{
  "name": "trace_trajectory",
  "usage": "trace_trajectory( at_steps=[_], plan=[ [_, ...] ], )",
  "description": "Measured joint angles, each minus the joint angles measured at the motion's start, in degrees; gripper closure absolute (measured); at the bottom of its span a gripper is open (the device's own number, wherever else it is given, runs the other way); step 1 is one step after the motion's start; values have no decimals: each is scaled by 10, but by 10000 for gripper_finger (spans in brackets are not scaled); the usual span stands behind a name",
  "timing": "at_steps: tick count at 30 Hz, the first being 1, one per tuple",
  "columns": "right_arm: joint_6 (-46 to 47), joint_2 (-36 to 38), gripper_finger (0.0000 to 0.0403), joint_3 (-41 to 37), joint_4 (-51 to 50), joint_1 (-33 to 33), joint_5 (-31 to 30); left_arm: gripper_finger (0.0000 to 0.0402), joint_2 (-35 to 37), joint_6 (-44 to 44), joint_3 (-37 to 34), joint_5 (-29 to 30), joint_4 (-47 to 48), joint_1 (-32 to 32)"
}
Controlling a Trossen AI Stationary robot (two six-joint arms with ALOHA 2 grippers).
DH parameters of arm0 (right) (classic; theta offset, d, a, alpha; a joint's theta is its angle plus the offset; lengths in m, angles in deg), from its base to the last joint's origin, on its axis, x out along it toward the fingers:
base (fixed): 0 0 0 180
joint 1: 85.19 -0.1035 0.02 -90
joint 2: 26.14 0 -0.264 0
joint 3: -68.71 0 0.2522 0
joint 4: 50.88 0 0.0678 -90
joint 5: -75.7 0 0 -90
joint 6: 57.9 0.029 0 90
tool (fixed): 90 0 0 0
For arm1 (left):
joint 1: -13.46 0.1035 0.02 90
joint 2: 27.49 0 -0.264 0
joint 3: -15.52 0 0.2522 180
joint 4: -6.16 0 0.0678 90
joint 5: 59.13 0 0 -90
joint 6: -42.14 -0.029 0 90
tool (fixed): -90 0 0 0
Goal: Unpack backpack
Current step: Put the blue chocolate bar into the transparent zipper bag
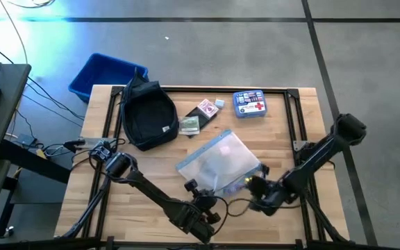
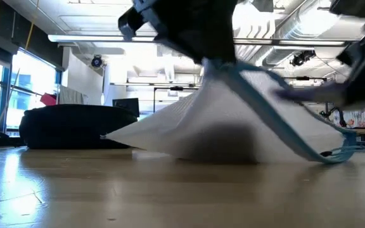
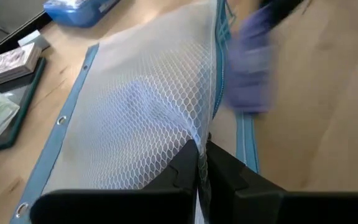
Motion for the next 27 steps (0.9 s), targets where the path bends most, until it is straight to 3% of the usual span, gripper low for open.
trace_trajectory(
  at_steps=[5,11,19,23,27],
  plan=[
    [-13,-32,401,0,-11,92,-36,402,3,-52,0,3,-42,-2],
    [-223,-41,383,0,130,174,5,402,3,-75,0,-3,-38,-2],
    [-322,-62,266,1,241,215,88,402,3,-80,0,-15,-35,-3],
    [-337,-62,207,1,238,214,149,402,3,-66,0,-18,-14,-3],
    [-338,-36,175,1,217,197,196,402,3,-32,0,-18,22,-3]
  ],
)
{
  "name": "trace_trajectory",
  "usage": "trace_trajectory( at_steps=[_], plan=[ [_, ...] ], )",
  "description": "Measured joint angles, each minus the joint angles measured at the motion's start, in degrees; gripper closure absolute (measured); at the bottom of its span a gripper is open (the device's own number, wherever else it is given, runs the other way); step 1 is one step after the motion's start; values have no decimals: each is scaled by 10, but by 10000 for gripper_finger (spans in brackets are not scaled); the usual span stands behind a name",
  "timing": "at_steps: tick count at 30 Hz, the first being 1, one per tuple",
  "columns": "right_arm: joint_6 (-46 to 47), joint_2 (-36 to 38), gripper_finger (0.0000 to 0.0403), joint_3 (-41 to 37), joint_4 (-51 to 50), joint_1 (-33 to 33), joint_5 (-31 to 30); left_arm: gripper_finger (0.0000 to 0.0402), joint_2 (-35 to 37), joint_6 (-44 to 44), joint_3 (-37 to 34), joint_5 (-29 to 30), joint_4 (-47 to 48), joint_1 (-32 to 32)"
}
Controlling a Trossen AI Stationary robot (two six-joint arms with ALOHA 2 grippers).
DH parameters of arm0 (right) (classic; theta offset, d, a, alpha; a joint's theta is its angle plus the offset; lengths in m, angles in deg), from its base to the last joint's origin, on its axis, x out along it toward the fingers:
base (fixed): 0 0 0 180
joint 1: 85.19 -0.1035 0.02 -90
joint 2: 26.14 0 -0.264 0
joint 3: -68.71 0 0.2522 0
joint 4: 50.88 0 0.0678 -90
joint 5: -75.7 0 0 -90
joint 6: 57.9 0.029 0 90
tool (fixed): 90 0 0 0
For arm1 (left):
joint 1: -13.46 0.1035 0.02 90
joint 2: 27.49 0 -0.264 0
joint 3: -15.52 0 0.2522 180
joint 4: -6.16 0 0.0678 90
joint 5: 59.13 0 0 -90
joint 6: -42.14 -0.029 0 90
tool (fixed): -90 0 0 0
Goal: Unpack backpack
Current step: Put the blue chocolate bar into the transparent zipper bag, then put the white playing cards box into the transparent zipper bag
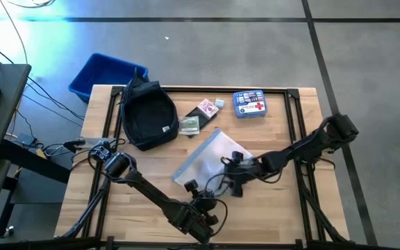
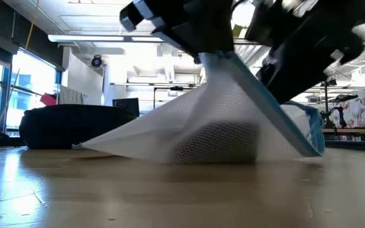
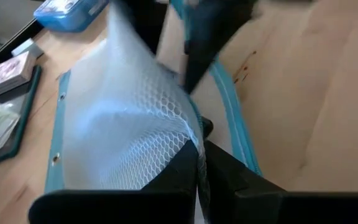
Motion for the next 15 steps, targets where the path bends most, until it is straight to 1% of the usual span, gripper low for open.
trace_trajectory(
  at_steps=[4,8,9,10,12,14,15],
  plan=[
    [-12,43,167,0,-29,-27,24,402,0,30,0,0,27,0],
    [-47,91,167,0,-42,-64,54,402,0,39,0,-2,42,0],
    [-56,102,167,0,-41,-74,53,402,0,38,0,-9,47,1],
    [-61,111,167,0,-39,-84,40,402,0,38,0,-23,50,1],
    [-51,124,167,0,-28,-95,-29,402,0,32,0,-63,57,4],
    [-37,128,167,0,-25,-84,-99,402,0,27,0,-109,59,7],
    [-37,128,167,0,-29,-70,-115,402,0,17,0,-132,59,9]
  ],
)
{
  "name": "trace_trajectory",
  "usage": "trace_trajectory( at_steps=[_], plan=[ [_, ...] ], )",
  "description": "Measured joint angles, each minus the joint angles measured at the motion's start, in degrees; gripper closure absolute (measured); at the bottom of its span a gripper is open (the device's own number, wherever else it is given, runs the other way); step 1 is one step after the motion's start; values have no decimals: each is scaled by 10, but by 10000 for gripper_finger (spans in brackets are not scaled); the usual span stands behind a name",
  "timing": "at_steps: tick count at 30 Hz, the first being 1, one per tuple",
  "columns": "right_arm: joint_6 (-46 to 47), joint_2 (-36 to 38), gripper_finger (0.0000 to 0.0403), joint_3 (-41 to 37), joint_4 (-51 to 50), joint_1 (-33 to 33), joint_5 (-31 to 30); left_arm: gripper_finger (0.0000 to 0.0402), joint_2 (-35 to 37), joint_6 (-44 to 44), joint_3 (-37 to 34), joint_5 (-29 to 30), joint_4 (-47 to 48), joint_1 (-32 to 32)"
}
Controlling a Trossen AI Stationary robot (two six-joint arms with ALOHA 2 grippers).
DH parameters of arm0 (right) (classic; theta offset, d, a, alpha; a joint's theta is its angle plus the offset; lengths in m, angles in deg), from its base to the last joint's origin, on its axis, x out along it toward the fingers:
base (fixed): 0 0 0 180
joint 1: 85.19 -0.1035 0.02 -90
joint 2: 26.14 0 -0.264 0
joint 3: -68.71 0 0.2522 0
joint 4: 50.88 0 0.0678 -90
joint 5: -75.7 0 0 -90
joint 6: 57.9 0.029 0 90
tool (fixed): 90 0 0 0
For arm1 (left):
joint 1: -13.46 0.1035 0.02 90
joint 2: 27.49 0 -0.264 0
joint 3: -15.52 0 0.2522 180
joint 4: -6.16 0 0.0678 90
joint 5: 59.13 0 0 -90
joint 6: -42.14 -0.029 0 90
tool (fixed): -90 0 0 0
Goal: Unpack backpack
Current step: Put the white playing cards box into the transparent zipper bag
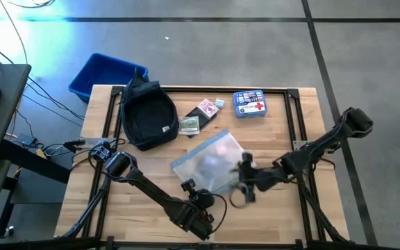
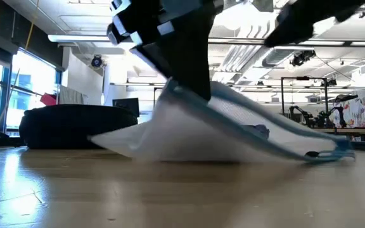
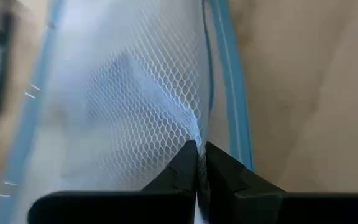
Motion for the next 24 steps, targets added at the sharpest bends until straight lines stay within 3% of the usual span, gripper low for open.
trace_trajectory(
  at_steps=[4,10,15,19,24],
  plan=[
    [-32,-11,167,0,-26,100,18,402,0,-14,0,-74,1,4],
    [-141,-43,167,0,38,290,29,402,0,29,0,-74,52,4],
    [-149,-81,167,0,144,456,172,402,0,69,0,-52,121,7],
    [-179,-143,166,20,185,543,295,402,0,82,0,-31,170,8],
    [-217,-241,160,120,120,590,323,402,0,76,0,-40,192,21]
  ],
)
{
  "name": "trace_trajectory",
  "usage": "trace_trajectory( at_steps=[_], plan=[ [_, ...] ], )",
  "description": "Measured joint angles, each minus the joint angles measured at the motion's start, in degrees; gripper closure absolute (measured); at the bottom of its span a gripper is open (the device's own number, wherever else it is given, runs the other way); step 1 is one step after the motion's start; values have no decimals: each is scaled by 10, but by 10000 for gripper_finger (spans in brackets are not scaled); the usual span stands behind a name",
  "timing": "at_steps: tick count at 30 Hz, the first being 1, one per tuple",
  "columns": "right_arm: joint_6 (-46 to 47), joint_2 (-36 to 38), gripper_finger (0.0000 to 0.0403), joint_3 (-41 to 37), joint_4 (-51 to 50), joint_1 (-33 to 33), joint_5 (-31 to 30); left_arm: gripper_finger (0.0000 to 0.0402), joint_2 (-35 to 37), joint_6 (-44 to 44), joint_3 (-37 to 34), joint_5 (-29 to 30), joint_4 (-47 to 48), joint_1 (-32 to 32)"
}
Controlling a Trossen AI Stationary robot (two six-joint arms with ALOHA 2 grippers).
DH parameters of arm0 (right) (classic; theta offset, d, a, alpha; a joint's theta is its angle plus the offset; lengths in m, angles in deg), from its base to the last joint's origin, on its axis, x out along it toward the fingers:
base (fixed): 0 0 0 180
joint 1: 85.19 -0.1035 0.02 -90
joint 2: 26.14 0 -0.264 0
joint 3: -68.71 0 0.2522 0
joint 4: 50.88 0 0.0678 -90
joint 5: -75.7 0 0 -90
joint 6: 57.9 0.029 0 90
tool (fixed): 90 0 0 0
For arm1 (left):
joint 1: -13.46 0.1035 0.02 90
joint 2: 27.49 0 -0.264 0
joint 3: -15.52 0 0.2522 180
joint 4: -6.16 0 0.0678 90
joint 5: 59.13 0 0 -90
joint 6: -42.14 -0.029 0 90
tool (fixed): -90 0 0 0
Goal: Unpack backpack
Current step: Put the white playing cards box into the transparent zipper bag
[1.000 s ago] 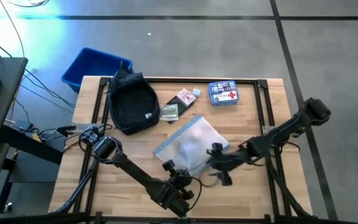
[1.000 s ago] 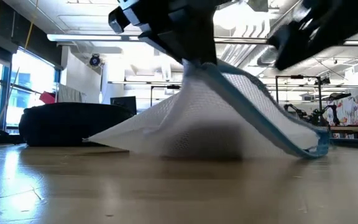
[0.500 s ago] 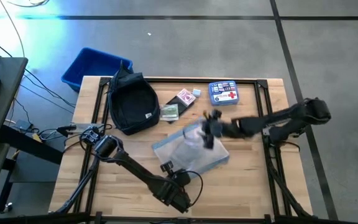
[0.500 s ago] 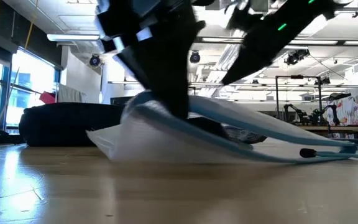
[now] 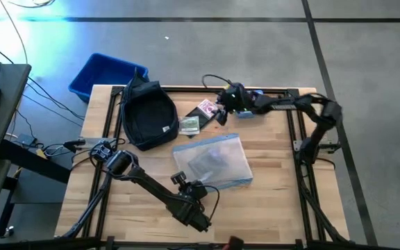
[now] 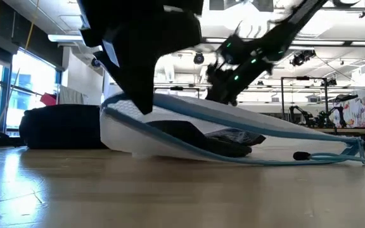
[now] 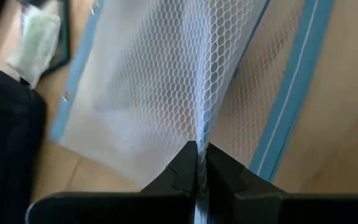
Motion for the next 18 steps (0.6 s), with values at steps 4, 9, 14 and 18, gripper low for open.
trace_trajectory(
  at_steps=[4,9,14,18],
  plan=[
    [-44,-75,129,106,-112,2,-8,402,0,-27,0,-28,-5,14],
    [-41,-144,90,217,-224,16,1,402,0,-53,0,-32,-14,21],
    [-24,-172,71,250,-226,18,-5,402,0,-50,0,-32,-17,21],
    [-25,-177,68,249,-214,18,-6,402,0,-28,0,-32,-26,20]
  ],
)
